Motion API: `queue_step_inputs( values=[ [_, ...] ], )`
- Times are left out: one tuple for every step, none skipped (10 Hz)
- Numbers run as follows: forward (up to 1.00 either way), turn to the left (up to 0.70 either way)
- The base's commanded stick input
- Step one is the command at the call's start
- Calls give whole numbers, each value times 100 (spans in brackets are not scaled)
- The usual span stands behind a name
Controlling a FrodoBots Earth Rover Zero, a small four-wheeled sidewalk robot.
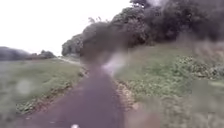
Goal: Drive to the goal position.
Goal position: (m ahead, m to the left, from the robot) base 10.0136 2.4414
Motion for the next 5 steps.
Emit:
queue_step_inputs(
  values=[
    [85,0],
    [85,0],
    [85,0],
    [85,0],
    [85,0]
  ],
)
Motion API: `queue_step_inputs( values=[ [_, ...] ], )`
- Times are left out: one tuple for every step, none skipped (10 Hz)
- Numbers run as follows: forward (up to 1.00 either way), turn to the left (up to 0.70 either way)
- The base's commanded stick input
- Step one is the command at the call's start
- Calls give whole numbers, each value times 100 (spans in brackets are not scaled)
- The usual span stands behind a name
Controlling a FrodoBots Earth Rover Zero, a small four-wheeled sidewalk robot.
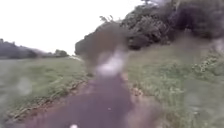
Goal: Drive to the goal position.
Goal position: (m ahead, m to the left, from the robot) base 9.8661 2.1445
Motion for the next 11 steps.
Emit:
queue_step_inputs(
  values=[
    [85,0],
    [85,0],
    [85,0],
    [85,0],
    [85,0],
    [85,0],
    [85,0],
    [85,0],
    [85,0],
    [85,0],
    [85,0]
  ],
)
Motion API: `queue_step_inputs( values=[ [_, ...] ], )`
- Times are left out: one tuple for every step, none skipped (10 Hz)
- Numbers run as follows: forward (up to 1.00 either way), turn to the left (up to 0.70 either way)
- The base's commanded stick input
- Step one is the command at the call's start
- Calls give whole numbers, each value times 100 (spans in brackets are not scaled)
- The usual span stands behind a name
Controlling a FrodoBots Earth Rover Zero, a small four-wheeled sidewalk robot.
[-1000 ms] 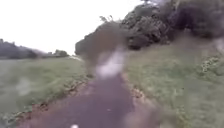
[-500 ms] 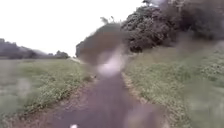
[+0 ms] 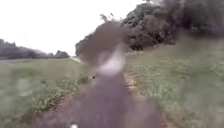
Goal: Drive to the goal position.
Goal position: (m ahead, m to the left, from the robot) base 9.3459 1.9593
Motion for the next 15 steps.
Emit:
queue_step_inputs(
  values=[
    [85,0],
    [85,0],
    [85,0],
    [85,0],
    [85,0],
    [85,0],
    [85,0],
    [85,0],
    [85,0],
    [85,0],
    [85,0],
    [85,0],
    [85,0],
    [85,0],
    [85,0]
  ],
)
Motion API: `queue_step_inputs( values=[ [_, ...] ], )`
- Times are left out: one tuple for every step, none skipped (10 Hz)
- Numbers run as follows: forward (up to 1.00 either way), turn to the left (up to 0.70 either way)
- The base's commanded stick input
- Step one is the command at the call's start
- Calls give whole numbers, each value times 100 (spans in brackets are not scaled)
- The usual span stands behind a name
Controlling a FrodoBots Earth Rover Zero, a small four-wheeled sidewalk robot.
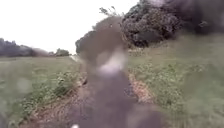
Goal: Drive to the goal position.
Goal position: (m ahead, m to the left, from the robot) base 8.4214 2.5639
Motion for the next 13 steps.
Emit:
queue_step_inputs(
  values=[
    [85,0],
    [85,0],
    [85,0],
    [85,0],
    [85,0],
    [85,0],
    [85,0],
    [85,0],
    [85,0],
    [85,0],
    [85,0],
    [85,0],
    [85,0]
  ],
)
